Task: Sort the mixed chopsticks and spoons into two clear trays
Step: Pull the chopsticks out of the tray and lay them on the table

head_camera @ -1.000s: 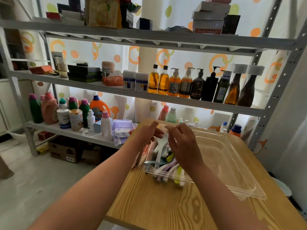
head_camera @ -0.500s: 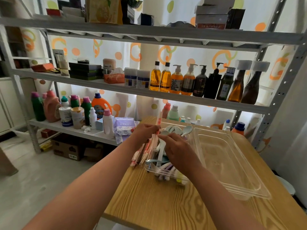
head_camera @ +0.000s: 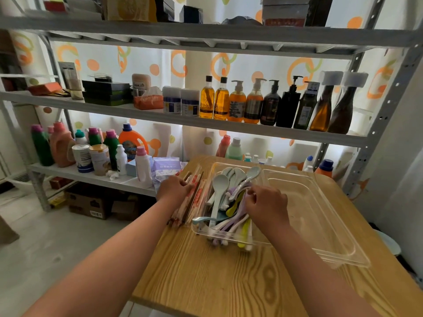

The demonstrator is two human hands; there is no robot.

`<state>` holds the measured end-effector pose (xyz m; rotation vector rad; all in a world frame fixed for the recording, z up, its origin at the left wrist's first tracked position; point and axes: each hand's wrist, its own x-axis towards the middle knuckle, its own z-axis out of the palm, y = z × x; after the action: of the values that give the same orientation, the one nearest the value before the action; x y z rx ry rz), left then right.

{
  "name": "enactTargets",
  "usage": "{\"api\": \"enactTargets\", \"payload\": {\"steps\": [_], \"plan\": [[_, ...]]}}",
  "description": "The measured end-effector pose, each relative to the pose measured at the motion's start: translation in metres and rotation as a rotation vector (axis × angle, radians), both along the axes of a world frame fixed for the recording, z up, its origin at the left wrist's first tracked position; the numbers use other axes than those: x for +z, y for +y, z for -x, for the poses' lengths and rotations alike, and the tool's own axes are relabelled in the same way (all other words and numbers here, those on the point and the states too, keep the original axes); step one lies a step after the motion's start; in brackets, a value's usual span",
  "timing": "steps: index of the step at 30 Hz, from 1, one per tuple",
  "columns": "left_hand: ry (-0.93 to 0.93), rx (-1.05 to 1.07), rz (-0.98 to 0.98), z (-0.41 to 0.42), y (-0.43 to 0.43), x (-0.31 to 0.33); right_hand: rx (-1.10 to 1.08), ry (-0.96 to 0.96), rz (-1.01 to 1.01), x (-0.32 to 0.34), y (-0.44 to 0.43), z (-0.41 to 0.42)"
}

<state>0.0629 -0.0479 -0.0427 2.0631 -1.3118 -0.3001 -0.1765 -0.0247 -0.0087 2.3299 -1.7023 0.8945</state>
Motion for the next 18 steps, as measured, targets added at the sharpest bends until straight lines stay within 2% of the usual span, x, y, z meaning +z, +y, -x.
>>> {"api": "enactTargets", "payload": {"steps": [7, 11, 14, 18], "plan": [[-0.012, 0.041, -0.008, 0.003, 0.001, -0.004, -0.027, 0.044, -0.047, 0.004, 0.005, 0.006], [-0.018, -0.004, 0.045, 0.021, 0.003, 0.01, -0.118, 0.321, -0.301, 0.014, 0.008, -0.002], [-0.048, -0.095, -0.008, 0.044, 0.002, 0.014, -0.122, 0.496, -0.503, 0.012, 0.009, -0.008], [-0.063, -0.143, -0.042, 0.06, -0.002, 0.006, -0.131, 0.487, -0.58, 0.0, 0.004, -0.011]]}}
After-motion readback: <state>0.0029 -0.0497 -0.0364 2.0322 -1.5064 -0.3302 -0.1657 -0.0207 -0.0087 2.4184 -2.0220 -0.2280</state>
